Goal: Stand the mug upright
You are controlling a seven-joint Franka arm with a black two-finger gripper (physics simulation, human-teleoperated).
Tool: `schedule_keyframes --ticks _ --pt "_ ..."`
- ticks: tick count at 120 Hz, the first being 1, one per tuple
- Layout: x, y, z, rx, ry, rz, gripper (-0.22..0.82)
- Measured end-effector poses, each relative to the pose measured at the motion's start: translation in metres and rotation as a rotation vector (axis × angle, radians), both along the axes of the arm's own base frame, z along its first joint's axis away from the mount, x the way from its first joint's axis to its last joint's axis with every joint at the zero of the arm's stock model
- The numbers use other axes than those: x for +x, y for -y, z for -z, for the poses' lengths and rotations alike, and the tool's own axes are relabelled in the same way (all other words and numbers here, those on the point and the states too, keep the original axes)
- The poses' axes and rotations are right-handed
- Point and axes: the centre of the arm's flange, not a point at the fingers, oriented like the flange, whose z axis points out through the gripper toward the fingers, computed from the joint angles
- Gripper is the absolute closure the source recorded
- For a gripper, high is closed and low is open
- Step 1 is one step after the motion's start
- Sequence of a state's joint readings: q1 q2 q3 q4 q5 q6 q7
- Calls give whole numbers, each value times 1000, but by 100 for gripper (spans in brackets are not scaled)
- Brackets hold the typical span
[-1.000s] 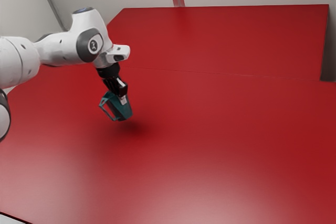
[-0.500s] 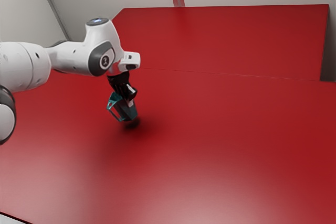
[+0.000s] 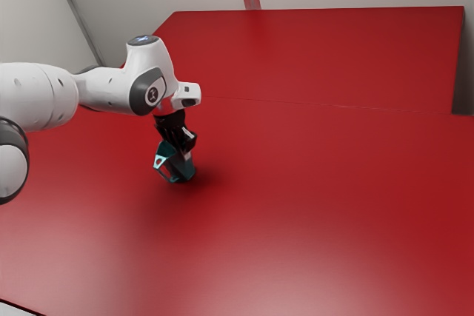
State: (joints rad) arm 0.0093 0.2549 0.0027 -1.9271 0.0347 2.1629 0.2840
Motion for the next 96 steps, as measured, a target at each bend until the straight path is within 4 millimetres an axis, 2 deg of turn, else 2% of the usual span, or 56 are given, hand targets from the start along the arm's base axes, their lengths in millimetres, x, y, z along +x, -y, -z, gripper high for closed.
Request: schedule_keyframes --ticks 8,16,25,36,51,64,81,96 --pt "0 1 -1 -2 0 -3 54" --pt "0 3 -2 -8 1 -8 40" --pt "-1 4 -9 -13 9 -13 28" --pt "-3 6 -22 -30 22 -23 18" --pt "-8 11 -63 -60 55 -35 10" --pt "-4 4 -100 -76 73 -53 6" --pt "3 -5 -164 -73 110 -62 3" --pt "3 -6 -210 -56 120 -55 2"
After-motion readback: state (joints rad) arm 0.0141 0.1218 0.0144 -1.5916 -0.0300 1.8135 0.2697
